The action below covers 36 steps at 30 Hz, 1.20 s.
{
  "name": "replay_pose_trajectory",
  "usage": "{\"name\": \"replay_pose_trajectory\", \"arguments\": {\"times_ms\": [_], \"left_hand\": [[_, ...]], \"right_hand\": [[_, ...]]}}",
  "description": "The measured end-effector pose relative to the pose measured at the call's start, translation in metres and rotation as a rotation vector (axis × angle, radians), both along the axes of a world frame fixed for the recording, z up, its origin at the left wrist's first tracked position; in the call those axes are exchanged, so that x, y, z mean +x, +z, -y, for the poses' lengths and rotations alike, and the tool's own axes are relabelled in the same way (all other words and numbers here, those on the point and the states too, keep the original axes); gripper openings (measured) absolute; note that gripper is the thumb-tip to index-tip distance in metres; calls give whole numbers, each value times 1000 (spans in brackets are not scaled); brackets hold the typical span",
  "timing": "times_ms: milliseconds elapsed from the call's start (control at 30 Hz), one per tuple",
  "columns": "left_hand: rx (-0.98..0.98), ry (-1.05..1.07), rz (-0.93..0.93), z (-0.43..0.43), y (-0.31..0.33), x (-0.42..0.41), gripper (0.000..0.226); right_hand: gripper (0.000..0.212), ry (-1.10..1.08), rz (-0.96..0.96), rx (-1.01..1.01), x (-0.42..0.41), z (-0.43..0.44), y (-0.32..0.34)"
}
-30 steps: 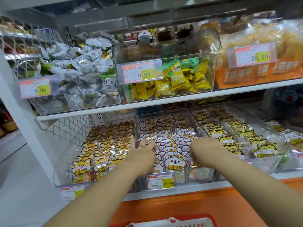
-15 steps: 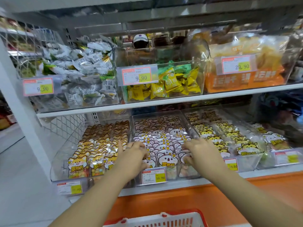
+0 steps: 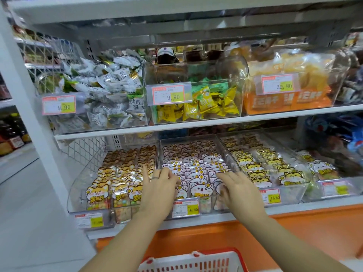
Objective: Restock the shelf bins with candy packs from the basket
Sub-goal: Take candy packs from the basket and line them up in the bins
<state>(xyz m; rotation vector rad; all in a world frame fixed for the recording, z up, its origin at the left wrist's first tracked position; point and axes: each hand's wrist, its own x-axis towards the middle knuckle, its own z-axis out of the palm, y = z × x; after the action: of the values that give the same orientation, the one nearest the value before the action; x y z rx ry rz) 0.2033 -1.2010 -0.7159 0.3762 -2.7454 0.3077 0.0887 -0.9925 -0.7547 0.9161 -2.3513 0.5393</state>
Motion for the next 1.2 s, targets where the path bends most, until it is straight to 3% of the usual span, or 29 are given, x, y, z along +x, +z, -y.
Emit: {"name": "replay_pose_trajectory", "arguments": {"times_ms": [100, 200, 367, 500, 633, 767, 833, 1000, 1133, 1200], "left_hand": [[170, -202, -307, -8, -13, 23, 28], [412, -360, -400, -15, -45, 64, 23], [740, -121, -105, 4, -157, 140, 21], [971, 114, 320, 18, -238, 173, 26], [1052, 237, 703, 15, -307, 202, 31], [1025, 462, 828, 1, -355, 231, 60], [991, 548, 886, -4, -372, 238, 72], [1210, 648, 879, -7, -394, 240, 109], [1142, 731, 854, -4, -399, 238, 106], [1144, 703, 857, -2, -399, 239, 99]], "right_hand": [[26, 155, -122, -114, 35, 7, -4], [19, 248, 43, -56, 76, 18, -28], [20, 252, 553, 248, 138, 39, -115], [21, 210, 995, 402, 158, 40, -202], [23, 147, 1403, 561, 168, 35, -261], [30, -7, 1800, 522, 190, 35, -299], [24, -39, 1959, 537, 205, 39, -309], [23, 17, 2177, 468, 242, 55, -327], [25, -85, 2140, 354, 253, 57, -344], [19, -233, 1992, 244, 240, 49, -349]]}}
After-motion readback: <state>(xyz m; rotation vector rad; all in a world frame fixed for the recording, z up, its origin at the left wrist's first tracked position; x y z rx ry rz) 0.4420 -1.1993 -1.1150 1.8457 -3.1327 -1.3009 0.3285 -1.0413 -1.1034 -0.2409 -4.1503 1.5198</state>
